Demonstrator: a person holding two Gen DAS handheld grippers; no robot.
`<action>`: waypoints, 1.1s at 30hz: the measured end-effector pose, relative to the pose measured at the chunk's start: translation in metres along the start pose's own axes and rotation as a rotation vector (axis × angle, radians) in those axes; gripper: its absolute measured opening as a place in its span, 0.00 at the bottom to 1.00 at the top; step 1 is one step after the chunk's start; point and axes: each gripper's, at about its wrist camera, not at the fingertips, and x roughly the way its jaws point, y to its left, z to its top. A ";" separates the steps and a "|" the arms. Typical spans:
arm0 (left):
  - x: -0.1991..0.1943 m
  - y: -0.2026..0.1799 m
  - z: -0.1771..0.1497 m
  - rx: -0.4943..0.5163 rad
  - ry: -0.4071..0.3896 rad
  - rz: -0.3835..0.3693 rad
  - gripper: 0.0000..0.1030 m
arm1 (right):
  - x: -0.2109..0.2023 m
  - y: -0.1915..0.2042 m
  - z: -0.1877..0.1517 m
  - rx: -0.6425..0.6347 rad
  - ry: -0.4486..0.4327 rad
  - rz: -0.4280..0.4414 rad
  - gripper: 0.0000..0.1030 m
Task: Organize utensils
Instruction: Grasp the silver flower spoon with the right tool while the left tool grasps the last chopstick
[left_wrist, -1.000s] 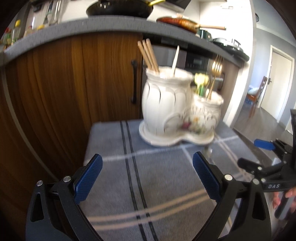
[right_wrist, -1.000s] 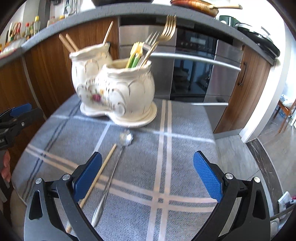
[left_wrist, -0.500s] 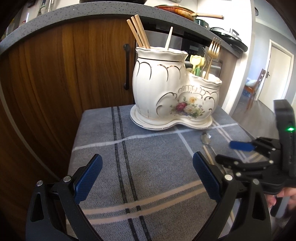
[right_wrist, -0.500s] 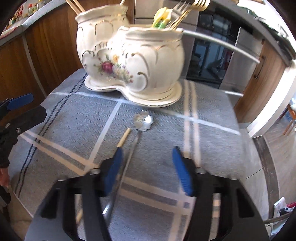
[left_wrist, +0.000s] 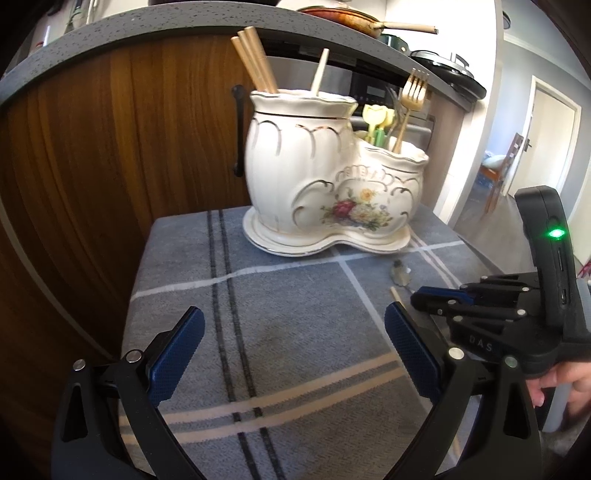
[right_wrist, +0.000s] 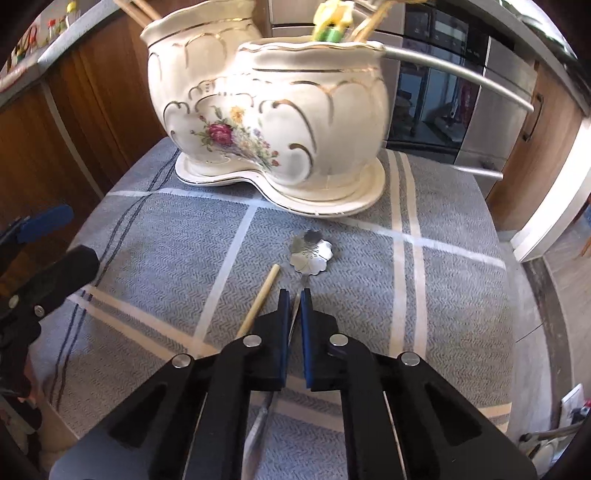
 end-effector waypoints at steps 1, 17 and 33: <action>0.000 -0.003 0.000 0.003 0.002 -0.003 0.94 | -0.001 -0.003 -0.001 0.010 -0.002 0.006 0.04; 0.018 -0.068 -0.013 0.141 0.159 -0.127 0.77 | -0.038 -0.046 -0.027 0.058 -0.041 0.025 0.03; 0.036 -0.089 -0.024 0.269 0.258 -0.105 0.05 | -0.054 -0.050 -0.036 0.028 -0.059 0.061 0.03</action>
